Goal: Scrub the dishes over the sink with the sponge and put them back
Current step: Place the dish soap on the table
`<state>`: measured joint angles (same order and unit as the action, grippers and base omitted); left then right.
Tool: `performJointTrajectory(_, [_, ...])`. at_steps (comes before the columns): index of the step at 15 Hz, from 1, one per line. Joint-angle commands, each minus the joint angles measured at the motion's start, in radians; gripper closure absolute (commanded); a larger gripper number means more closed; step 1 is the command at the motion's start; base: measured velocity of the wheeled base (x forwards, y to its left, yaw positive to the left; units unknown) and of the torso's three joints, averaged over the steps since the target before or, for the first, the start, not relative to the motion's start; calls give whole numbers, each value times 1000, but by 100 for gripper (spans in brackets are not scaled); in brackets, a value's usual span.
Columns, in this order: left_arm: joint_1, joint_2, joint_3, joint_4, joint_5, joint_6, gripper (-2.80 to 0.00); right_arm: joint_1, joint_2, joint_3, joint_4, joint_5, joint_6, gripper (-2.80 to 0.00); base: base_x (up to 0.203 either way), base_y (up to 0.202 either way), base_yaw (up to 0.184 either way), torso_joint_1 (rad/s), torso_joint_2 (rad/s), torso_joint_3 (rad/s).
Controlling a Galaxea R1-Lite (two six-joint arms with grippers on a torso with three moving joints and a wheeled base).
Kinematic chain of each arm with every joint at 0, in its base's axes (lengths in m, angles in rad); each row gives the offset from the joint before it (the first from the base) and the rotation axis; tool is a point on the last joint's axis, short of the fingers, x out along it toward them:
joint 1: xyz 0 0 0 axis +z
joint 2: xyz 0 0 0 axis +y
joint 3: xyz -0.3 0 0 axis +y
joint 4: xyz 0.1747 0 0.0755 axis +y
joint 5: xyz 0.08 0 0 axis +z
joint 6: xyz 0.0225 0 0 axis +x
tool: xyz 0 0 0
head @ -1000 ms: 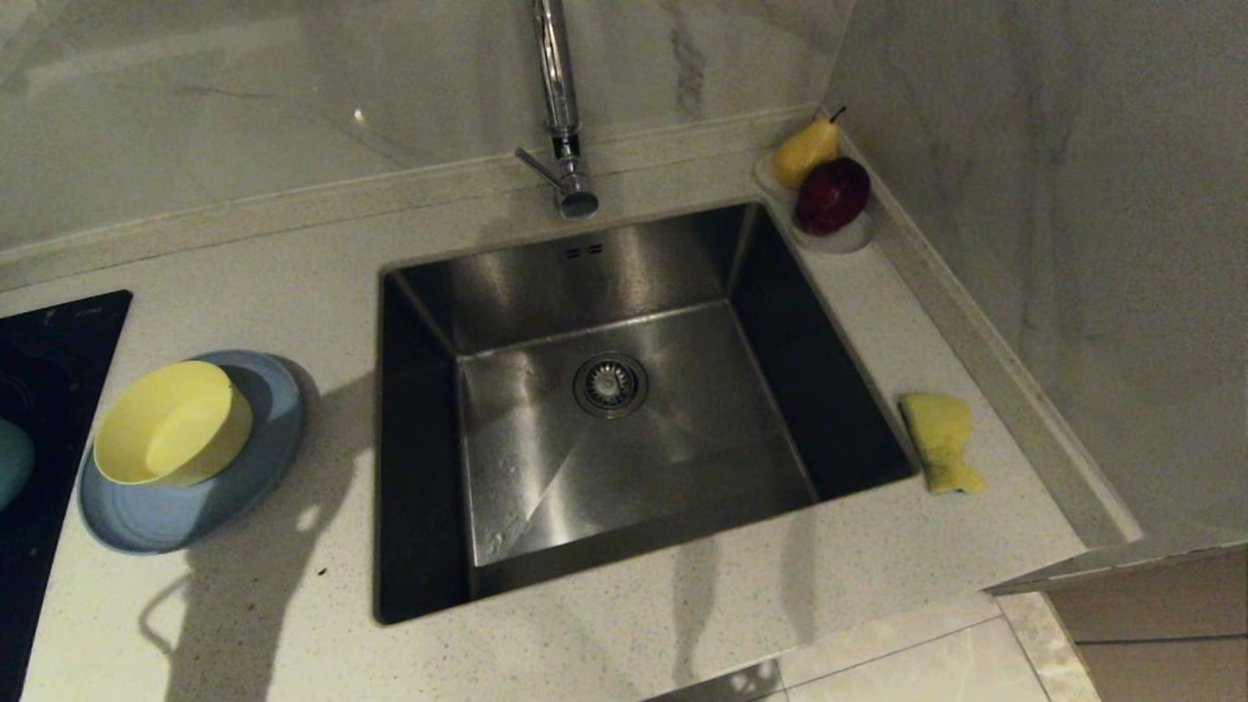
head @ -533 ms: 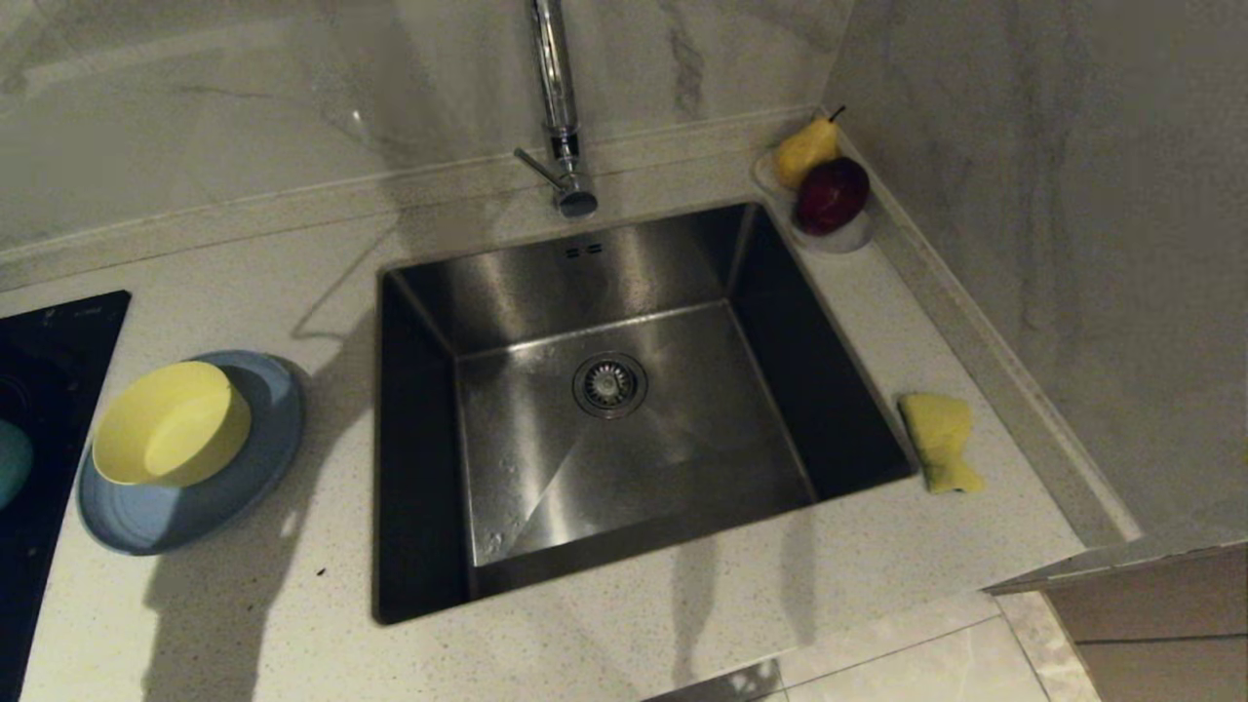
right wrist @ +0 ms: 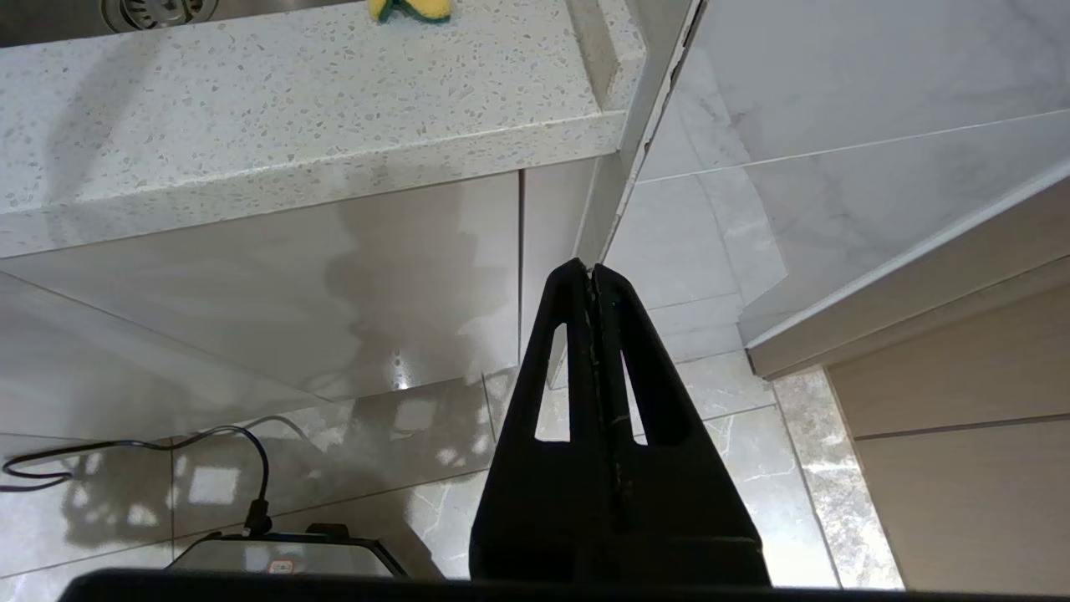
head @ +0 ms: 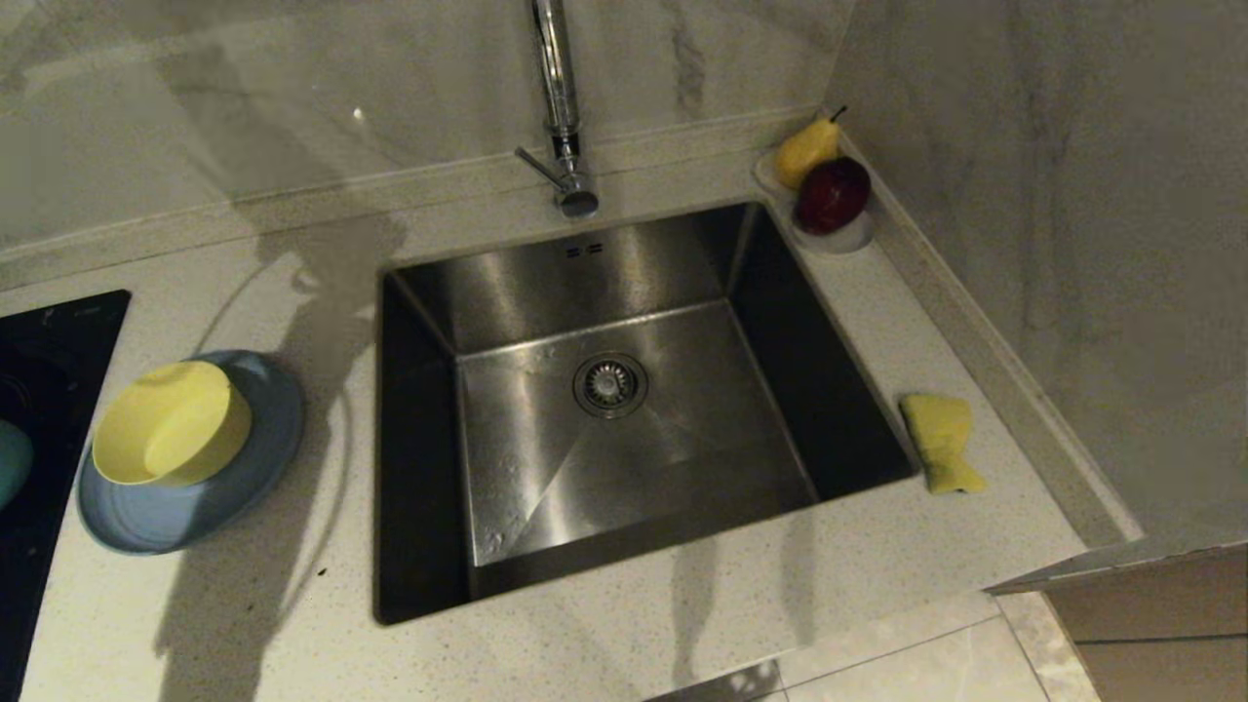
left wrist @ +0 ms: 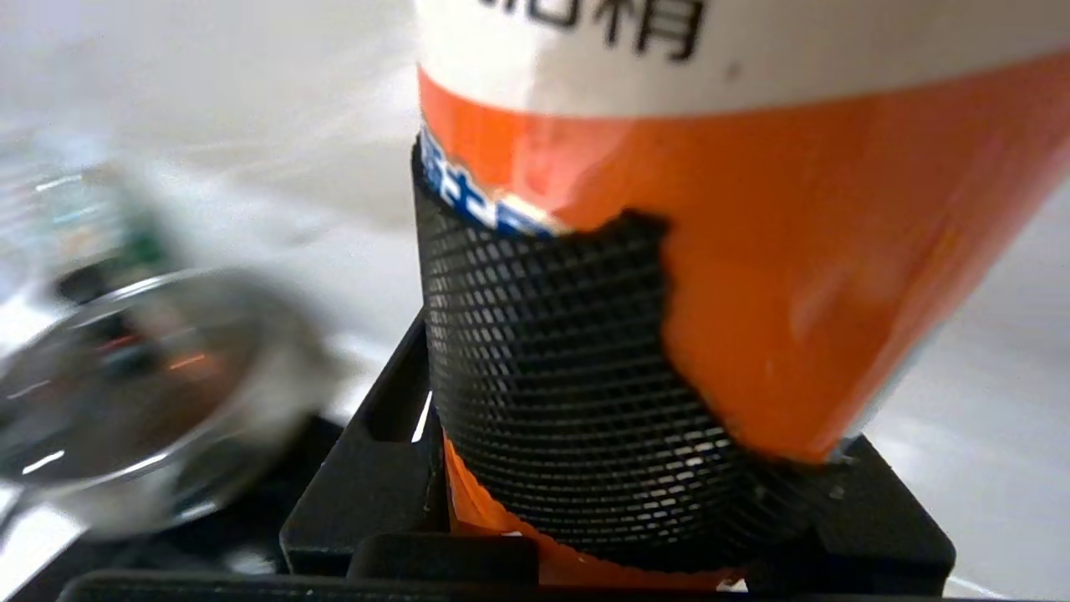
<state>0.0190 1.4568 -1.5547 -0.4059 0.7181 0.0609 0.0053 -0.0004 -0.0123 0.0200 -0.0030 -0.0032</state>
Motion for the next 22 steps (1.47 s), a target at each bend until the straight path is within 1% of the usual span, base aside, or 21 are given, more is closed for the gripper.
performJointTrajectory(1, [135,47,144,-69,-13,-55,0,1,-1,0,0,0,0,0,0,0,0,0,0,0])
performJointTrajectory(2, [166,73,207,-118,-22,-66,0,1,-3,0,0,0,0,0,0,0,0,0,0,0])
performJointTrajectory(3, [204,117,260,-203,-27,-72,0,1,-1,0,0,0,0,0,0,0,0,0,0,0])
performJointTrajectory(4, [228,160,303,-310,-30,-78,0,1,-1,0,0,0,0,0,0,0,0,0,0,0])
performJointTrajectory(6, [263,252,359,-477,-31,-84,0,1,-1,0,0,0,0,0,0,0,0,0,0,0])
performJointTrajectory(8, [277,320,384,-605,-31,-92,0,1,-1,0,0,0,0,0,0,0,0,0,0,0])
performJointTrajectory(12, [282,422,432,-702,-30,-151,0,1,-1,0,0,0,0,0,0,0,0,0,0,0])
performJointTrajectory(13, [284,441,439,-710,-32,-160,0,1,-1,0,0,0,0,0,0,0,0,0,0,0])
performJointTrajectory(15, [285,487,444,-709,-26,-208,0,1,-1,0,0,0,0,0,0,0,0,0,0,0])
performJointTrajectory(18, [286,526,437,-714,-31,-220,0,1,-1,0,0,0,0,0,0,0,0,0,0,0])
performJointTrajectory(22, [286,572,385,-714,-26,-222,0,1,-1,0,0,0,0,0,0,0,0,0,0,0])
